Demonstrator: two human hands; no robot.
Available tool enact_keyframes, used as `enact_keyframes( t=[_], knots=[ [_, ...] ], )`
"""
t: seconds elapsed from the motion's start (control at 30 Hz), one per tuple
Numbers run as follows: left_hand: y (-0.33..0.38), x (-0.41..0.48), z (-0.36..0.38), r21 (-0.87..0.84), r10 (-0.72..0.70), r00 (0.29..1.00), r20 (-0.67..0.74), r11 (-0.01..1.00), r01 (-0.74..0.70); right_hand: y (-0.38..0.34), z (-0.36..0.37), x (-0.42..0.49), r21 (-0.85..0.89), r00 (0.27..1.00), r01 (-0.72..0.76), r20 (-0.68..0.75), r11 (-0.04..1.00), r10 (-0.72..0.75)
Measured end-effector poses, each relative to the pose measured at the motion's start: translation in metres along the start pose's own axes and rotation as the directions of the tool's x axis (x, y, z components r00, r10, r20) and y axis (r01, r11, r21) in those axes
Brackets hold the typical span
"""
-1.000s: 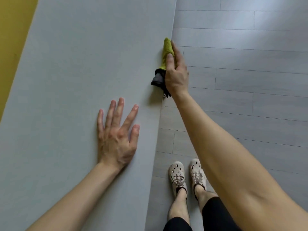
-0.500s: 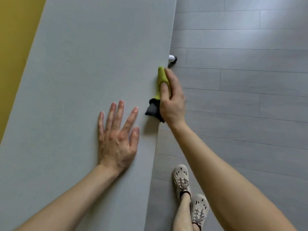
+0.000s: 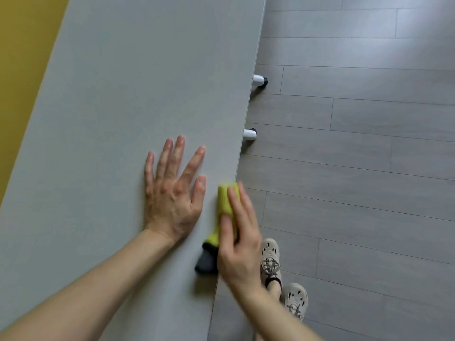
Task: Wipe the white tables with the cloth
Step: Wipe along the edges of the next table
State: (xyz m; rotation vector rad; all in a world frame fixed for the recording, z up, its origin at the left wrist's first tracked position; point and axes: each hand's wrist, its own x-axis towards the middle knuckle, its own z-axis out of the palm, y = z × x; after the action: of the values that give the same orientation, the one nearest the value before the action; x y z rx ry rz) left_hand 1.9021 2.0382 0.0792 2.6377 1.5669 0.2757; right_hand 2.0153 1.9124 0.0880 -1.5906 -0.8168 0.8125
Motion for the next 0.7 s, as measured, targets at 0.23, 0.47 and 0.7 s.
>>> enact_keyframes(
  t=[0.23, 0.47, 0.7],
  knots=[
    [0.001, 0.003, 0.000, -0.001, -0.013, 1.000, 0.010, 1.000, 0.013, -0.008, 0.006, 0.211, 0.015, 0.995, -0.002, -0.103, 1.000, 0.003],
    [0.001, 0.003, 0.002, 0.009, -0.016, 1.000, -0.005, 1.000, 0.016, 0.000, -0.002, -0.012, 0.077, 1.000, -0.005, -0.011, 0.997, 0.006],
    [-0.001, 0.003, 0.003, 0.013, -0.012, 1.000, -0.017, 1.000, 0.013, -0.001, 0.008, 0.100, 0.055, 0.998, 0.007, -0.062, 0.998, -0.003]
  ],
)
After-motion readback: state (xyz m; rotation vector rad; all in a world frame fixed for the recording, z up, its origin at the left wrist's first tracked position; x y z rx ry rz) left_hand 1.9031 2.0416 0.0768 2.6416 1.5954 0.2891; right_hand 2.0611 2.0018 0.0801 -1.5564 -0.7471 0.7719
